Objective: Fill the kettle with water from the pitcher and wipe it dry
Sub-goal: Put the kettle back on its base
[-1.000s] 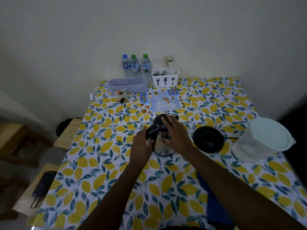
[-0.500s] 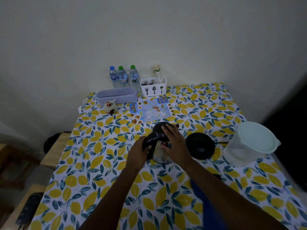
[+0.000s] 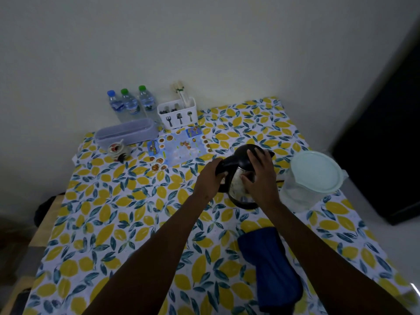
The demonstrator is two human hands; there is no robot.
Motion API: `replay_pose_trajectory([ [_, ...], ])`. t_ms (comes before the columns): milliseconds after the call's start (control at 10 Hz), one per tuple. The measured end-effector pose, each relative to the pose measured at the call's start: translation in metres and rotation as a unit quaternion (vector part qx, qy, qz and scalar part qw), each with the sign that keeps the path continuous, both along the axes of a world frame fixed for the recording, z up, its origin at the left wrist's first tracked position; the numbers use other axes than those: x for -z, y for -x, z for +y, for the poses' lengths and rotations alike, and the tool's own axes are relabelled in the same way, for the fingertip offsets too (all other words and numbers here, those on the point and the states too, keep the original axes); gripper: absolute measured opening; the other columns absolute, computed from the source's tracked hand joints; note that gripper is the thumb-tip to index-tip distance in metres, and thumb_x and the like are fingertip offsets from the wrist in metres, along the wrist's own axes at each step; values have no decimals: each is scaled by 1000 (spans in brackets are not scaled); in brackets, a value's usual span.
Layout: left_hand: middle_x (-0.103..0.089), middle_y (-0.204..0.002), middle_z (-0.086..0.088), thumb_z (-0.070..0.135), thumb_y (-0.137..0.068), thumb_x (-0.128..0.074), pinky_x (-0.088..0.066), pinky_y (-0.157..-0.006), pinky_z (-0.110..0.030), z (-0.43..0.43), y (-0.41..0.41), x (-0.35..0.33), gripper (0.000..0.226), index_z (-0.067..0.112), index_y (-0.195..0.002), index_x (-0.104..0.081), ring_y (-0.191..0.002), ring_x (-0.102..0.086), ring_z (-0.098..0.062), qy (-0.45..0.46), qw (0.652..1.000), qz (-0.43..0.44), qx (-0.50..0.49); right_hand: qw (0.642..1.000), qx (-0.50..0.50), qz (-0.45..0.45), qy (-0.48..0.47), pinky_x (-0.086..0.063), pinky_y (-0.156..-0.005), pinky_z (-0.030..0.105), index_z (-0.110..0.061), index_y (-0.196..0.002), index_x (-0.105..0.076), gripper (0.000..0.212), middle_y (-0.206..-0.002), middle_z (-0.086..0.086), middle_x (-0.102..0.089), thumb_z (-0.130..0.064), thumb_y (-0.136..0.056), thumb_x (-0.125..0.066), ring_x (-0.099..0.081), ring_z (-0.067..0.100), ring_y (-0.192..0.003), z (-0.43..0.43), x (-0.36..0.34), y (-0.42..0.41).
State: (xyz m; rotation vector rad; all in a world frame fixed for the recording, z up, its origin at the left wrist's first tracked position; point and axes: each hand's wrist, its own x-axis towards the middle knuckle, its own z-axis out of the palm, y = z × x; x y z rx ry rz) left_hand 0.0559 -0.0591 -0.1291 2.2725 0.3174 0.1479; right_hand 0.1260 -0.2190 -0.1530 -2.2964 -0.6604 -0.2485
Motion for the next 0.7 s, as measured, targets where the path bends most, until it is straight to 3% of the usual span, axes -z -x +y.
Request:
replay_pose_trajectory([
  [200, -46, -143, -14, 27, -99, -51, -38, -104, -42, 9, -12, 15, 50, 12, -143, -35, -129, -44, -32, -17, 998, 55, 10, 999, 26, -2, 31, -34, -108, 55, -18, -142, -40, 73, -149, 12, -39, -26, -78, -74, -24, 35, -142, -2, 10, 2],
  [500, -43, -146, -13, 25, -99, -47, -38, -106, -48, 6, -7, 17, 49, 17, -145, -32, -133, -40, -34, -56, 998, 40, -10, 995, 42, -21, 84, -36, -104, 56, -21, -146, -32, 74, -155, 9, -31, -36, -82, -66, -22, 33, -144, -1, 10, 7],
  [600, -24, -158, -7, 36, -99, -43, -14, -116, -59, 13, 3, 5, 57, 18, -149, -22, -146, -10, -37, -171, 985, 39, -6, 987, 26, -74, 143, -28, -108, 58, -21, -146, -32, 67, -157, 7, -28, -47, -87, -50, -19, 32, -145, 1, -1, 6],
  [700, -10, -161, -3, 44, -99, -37, -4, -118, -57, 28, 3, -8, 63, 19, -151, -13, -147, 3, -35, -237, 971, 20, -23, 982, -12, -109, 157, -24, -111, 59, -23, -146, -31, 65, -158, 5, -26, -50, -89, -45, -16, 31, -146, 16, -18, -3],
])
